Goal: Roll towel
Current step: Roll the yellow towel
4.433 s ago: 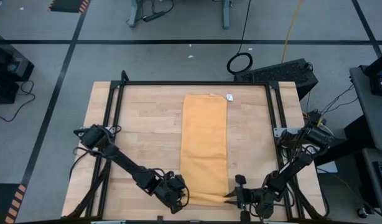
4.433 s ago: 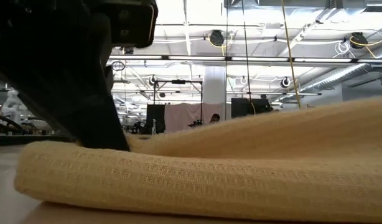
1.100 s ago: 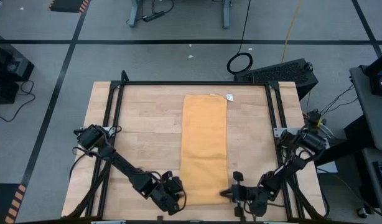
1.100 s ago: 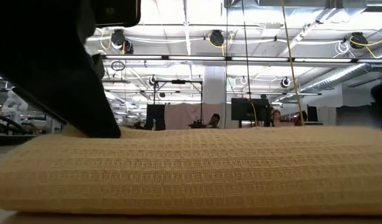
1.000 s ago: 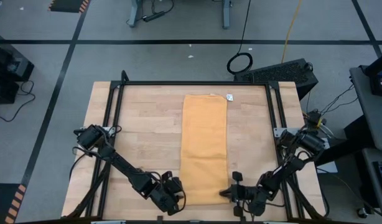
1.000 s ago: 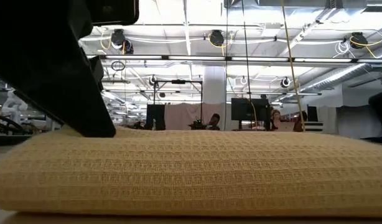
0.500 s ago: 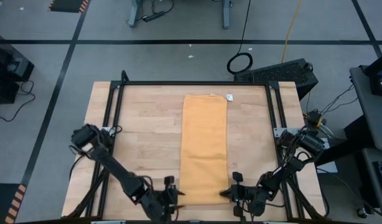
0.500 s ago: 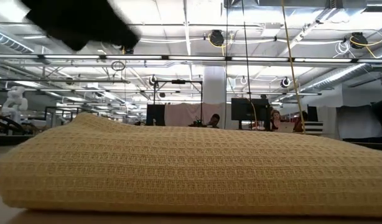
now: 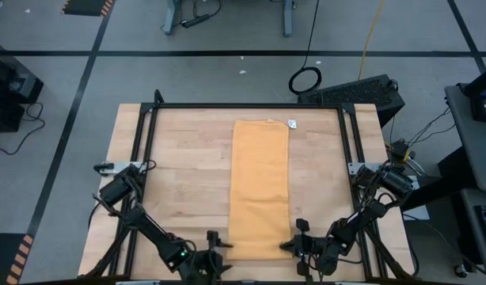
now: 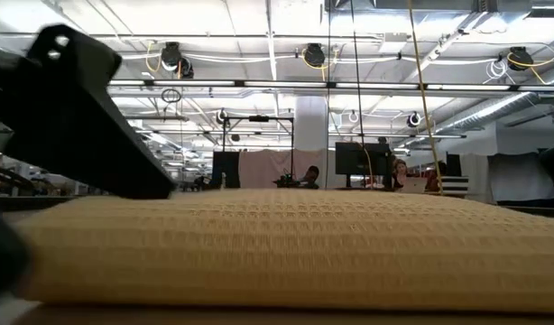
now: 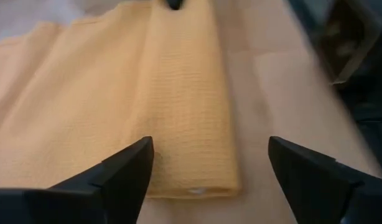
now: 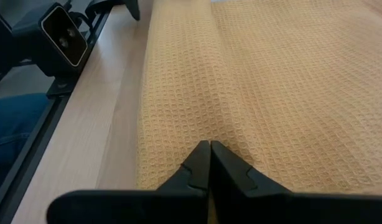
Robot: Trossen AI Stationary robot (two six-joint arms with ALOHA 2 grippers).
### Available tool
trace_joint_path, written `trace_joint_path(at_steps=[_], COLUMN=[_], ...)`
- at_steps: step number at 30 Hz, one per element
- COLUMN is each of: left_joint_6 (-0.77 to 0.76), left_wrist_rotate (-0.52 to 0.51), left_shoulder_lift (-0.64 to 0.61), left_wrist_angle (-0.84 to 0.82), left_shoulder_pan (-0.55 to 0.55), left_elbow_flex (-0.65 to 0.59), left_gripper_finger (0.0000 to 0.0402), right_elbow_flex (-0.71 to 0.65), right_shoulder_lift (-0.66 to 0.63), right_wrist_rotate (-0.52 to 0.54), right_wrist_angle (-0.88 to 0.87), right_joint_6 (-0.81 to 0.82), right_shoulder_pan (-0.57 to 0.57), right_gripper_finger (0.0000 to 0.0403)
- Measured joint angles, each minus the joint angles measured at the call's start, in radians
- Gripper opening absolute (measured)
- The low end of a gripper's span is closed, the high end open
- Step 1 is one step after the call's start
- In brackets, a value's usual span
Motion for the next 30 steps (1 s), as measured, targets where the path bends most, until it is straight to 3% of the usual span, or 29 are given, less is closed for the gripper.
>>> trace_joint_path(at_steps=[5, 11, 27, 30], left_joint_6=[0.061, -0.019, -0.069, -0.117], left_wrist_rotate=[-0.030, -0.038, -0.038, 0.008], left_shoulder_lift=[0.017, 0.020, 0.020, 0.020], left_wrist_angle=[0.063, -0.023, -0.035, -0.053], left_shoulder_pan=[0.000, 0.011, 0.007, 0.021], left_elbow_flex=[0.001, 0.000, 0.000, 0.000], left_gripper_finger=[0.0331, 0.0331, 0.0332, 0.0331], right_elbow_flex=[0.001, 0.001, 0.001, 0.001], right_shoulder_lift=[0.000, 0.000, 0.000, 0.000], right_wrist_rotate=[0.000, -0.001, -0.003, -0.003], right_wrist_angle=[-0.008, -0.011, -0.019, -0.019], right_joint_6=[0.015, 0.019, 0.012, 0.012], right_shoulder_pan=[0.000, 0.000, 0.000, 0.000], right_gripper_finger=[0.0004, 0.0004, 0.0004, 0.0004])
